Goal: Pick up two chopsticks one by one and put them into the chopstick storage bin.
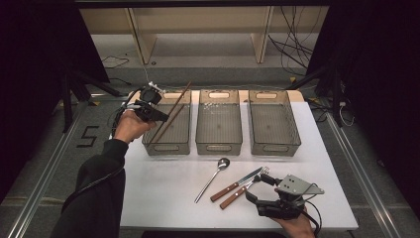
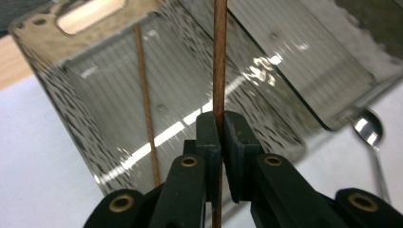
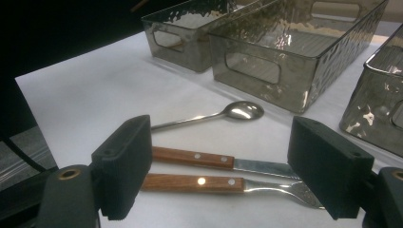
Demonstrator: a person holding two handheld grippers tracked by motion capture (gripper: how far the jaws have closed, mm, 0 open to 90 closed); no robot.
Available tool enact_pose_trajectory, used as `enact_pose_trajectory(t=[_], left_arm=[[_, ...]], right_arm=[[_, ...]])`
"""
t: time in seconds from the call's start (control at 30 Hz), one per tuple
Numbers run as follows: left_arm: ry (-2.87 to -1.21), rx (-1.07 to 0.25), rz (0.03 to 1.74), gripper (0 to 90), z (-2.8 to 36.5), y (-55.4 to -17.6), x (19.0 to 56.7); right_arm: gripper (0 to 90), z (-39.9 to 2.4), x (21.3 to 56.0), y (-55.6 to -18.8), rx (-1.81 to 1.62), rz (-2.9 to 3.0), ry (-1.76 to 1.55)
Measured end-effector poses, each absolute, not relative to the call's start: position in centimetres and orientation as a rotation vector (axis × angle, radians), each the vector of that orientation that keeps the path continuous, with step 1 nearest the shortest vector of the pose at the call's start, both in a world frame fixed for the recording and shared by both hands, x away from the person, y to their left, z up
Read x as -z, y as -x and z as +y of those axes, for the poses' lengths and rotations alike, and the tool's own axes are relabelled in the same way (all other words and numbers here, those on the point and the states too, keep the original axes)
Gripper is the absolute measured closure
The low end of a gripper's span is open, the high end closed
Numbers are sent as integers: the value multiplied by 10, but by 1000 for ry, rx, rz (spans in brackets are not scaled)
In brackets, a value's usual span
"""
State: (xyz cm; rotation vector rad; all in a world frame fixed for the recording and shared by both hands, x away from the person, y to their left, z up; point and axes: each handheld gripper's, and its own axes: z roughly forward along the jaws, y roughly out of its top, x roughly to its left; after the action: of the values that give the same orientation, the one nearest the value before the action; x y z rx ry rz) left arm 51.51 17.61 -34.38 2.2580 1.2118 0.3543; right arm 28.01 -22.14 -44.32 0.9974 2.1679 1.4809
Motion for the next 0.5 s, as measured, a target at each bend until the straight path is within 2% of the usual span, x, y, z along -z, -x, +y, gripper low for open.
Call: enact_pose_trajectory(t=[0.2, 0.5], left_arm=[[-2224, -378, 1239, 849, 180, -535, 347], [-2187, -410, 1271, 848, 184, -543, 357]], right_arm=[[237, -222, 443, -281, -1483, 2167, -998], [238, -223, 444, -281, -1485, 2168, -999]])
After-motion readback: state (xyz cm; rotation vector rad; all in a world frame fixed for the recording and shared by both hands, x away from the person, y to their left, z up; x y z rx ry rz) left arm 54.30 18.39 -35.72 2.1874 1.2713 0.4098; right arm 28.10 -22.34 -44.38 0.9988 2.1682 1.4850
